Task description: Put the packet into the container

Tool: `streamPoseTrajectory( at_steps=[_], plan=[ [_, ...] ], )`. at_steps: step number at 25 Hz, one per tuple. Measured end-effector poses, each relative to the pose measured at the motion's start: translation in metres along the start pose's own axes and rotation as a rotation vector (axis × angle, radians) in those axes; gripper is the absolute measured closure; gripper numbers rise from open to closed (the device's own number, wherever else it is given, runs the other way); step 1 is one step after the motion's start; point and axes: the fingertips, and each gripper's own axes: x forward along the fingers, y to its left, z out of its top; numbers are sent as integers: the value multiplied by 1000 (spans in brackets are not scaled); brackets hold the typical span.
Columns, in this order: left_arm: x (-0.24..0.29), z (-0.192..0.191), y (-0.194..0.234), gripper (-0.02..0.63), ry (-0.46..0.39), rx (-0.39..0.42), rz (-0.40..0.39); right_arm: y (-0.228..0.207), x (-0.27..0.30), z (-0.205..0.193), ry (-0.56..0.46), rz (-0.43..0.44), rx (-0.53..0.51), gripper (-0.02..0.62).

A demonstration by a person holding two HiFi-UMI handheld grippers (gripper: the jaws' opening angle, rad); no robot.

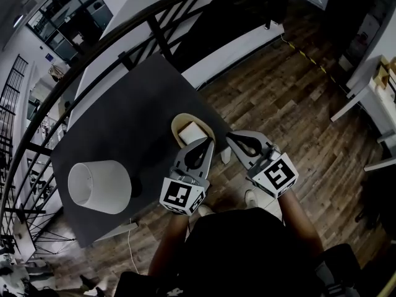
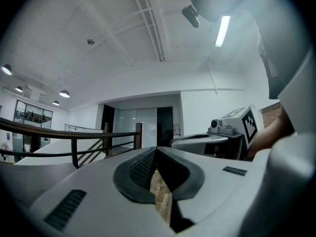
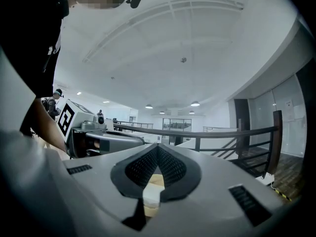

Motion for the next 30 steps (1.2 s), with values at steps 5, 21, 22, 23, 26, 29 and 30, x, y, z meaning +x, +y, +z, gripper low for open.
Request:
streamPoseTrajectory(
  at_steps=[5, 21, 22, 23, 26, 29, 30],
  plan=[
    [1, 1, -4, 598, -6, -2, 0, 0, -5, 3, -19, -6, 28, 591],
    [8, -1, -16, 598, -4, -3, 0, 2, -18, -2, 3, 20, 17, 591],
    [9, -1, -17, 598, -2, 6, 1, 2, -18, -2, 3, 21, 18, 591],
    [9, -2, -18, 598, 2, 19, 1, 2, -18, -3, 4, 21, 18, 591],
    [10, -3, -22, 598, 12, 50, -2, 4, -18, -4, 6, 23, 19, 591],
    [12, 0, -25, 598, 11, 75, 1, 6, -19, -3, 6, 29, 17, 591],
    [12, 0, -25, 598, 8, 70, 1, 6, -19, -3, 5, 31, 15, 591]
  ],
)
